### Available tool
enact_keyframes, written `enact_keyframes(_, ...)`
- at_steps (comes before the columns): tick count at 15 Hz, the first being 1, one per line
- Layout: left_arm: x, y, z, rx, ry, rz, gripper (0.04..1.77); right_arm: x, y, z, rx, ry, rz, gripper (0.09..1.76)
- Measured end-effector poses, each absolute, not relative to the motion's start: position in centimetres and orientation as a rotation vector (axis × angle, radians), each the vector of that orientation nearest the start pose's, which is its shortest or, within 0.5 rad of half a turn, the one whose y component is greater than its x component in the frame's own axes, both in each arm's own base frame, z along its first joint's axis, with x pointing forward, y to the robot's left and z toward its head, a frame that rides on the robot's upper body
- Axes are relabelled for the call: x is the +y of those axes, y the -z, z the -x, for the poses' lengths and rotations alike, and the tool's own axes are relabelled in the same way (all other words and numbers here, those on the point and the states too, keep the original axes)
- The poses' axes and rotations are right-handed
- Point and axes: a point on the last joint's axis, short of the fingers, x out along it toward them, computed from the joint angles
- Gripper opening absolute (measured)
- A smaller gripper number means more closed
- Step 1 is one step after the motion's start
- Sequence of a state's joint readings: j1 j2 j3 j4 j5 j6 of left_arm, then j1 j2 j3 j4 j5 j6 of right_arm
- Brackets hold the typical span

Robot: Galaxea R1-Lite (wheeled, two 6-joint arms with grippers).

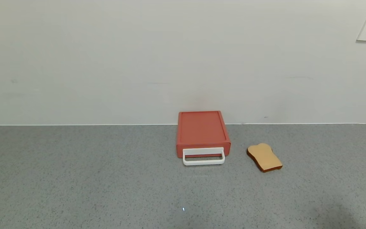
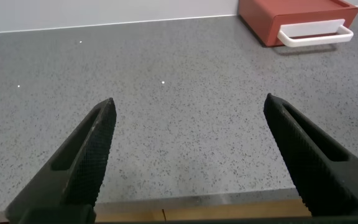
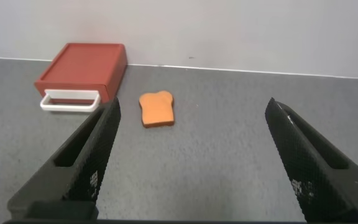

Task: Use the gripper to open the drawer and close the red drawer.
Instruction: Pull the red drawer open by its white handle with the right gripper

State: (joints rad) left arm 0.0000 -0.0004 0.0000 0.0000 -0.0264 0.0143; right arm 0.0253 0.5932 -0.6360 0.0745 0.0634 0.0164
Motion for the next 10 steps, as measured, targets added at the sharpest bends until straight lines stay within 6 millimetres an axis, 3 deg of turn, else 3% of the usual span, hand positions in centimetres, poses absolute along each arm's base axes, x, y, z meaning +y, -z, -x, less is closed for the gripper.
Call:
enact_keyframes(3,-0.1,-7.5,2.3,-0.001,0.026,-0.010,1.72,0.6,-28.9,-8.8,0.115,-0.154,-0.022,1.71)
enact_keyframes(5,-0.1,-7.5,2.3,-0.001,0.026,-0.011,1.72,1.0,-30.2,-13.7,0.180,-0.192,-0.025,1.71)
enact_keyframes(7,-0.1,-7.5,2.3,0.000,0.026,-0.011,1.72,2.1,-30.5,-18.8,0.250,-0.243,-0.023,1.71)
enact_keyframes(10,-0.1,-7.5,2.3,-0.001,0.026,-0.011,1.72,5.2,-29.0,-25.3,0.365,-0.331,-0.008,1.71)
